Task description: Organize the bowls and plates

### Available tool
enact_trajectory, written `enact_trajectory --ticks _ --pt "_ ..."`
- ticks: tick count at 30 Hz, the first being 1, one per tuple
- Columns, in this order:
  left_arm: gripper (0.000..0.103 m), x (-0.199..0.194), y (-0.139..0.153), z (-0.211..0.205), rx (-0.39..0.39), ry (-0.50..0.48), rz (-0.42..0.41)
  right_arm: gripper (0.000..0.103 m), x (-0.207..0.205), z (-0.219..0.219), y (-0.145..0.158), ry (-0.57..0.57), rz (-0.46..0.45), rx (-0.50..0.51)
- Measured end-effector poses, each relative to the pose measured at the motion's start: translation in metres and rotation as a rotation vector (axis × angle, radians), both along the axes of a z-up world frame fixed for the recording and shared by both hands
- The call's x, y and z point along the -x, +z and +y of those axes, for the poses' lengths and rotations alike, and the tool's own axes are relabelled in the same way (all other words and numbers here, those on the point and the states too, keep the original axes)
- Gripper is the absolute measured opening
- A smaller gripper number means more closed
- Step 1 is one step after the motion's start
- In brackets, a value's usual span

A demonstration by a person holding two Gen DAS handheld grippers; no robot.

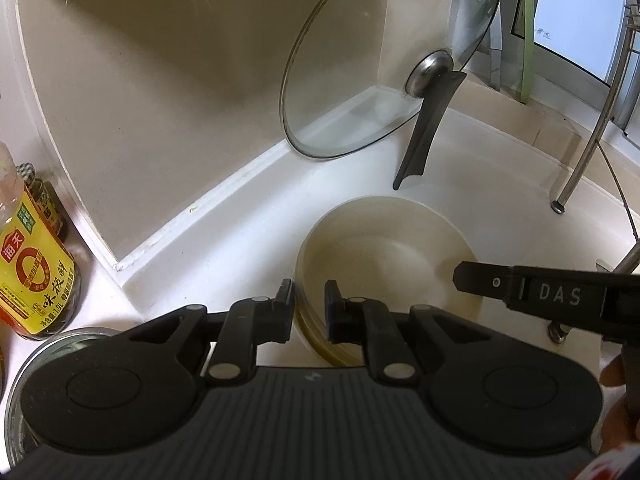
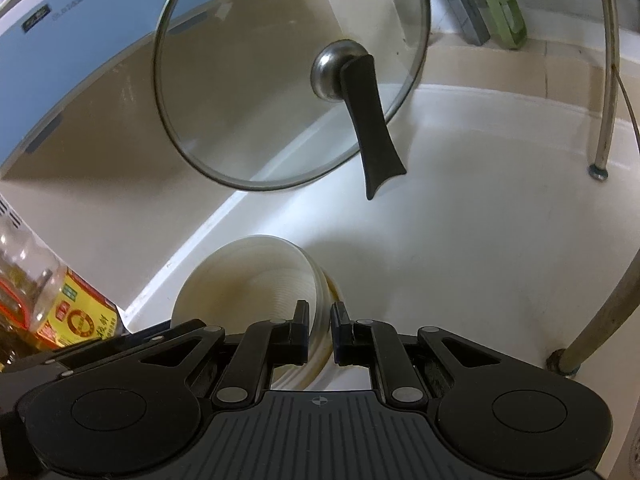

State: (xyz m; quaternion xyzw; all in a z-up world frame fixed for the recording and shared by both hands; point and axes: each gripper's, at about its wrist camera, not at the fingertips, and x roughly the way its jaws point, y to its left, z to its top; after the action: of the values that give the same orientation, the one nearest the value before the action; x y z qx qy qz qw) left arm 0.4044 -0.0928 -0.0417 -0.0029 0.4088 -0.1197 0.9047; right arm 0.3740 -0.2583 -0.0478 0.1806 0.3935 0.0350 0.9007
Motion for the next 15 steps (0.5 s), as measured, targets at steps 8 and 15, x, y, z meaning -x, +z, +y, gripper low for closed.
enact_trajectory --ticks 8,15 --pt "0.016 0.008 0.007 0.003 0.012 -0.002 -0.023 0.012 0.003 0.004 0.001 0.022 -0.010 0.040" --pt "0.022 0.022 0.023 0.007 0.021 -0.004 -0.066 0.023 0.015 0.007 0.012 0.048 -0.059 0.060"
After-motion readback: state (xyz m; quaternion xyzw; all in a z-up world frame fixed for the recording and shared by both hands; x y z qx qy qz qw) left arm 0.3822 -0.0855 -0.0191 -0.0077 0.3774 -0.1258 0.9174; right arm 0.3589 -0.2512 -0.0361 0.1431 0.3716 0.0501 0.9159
